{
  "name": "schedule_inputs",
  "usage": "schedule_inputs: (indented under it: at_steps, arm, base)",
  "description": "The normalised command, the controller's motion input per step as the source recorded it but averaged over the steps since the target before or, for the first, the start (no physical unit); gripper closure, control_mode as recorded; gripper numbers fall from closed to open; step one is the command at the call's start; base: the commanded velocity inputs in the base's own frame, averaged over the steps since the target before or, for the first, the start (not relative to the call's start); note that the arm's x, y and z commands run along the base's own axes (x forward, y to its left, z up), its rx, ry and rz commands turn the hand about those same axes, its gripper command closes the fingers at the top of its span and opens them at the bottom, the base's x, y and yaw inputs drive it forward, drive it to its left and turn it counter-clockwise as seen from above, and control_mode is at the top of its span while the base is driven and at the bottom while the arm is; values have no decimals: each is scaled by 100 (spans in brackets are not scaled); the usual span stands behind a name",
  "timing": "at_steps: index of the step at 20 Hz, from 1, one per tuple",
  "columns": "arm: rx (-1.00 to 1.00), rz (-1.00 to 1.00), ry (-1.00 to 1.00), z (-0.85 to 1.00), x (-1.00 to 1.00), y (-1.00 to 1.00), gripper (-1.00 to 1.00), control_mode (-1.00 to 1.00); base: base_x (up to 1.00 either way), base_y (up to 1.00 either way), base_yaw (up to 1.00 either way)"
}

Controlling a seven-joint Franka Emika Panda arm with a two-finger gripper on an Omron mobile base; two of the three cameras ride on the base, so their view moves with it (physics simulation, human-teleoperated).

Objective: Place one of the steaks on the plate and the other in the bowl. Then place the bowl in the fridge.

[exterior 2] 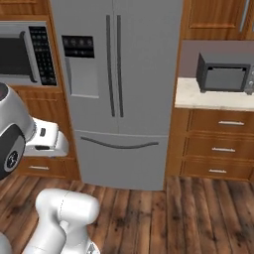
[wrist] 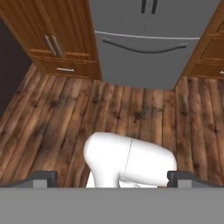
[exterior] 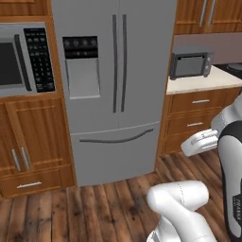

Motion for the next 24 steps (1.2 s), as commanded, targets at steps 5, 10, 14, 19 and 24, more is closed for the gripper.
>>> schedule_inputs:
  at_steps: [5,10,14,19,24]
  arm:
    - [0,0,0,0,0,0,-100,100]
    - [0,0,0,0,0,0,-100,100]
    - [0,1,2,0,29,-4,-100,-100]
    - [0,-3,0,-2,87,-1,-100,-100]
    - [0,-6,0,0,100,0,-100,-100]
  base:
    - [4,0,14]
    - [18,0,11]
    - [9,0,1]
    - [0,0,0]
    - [0,0,0]
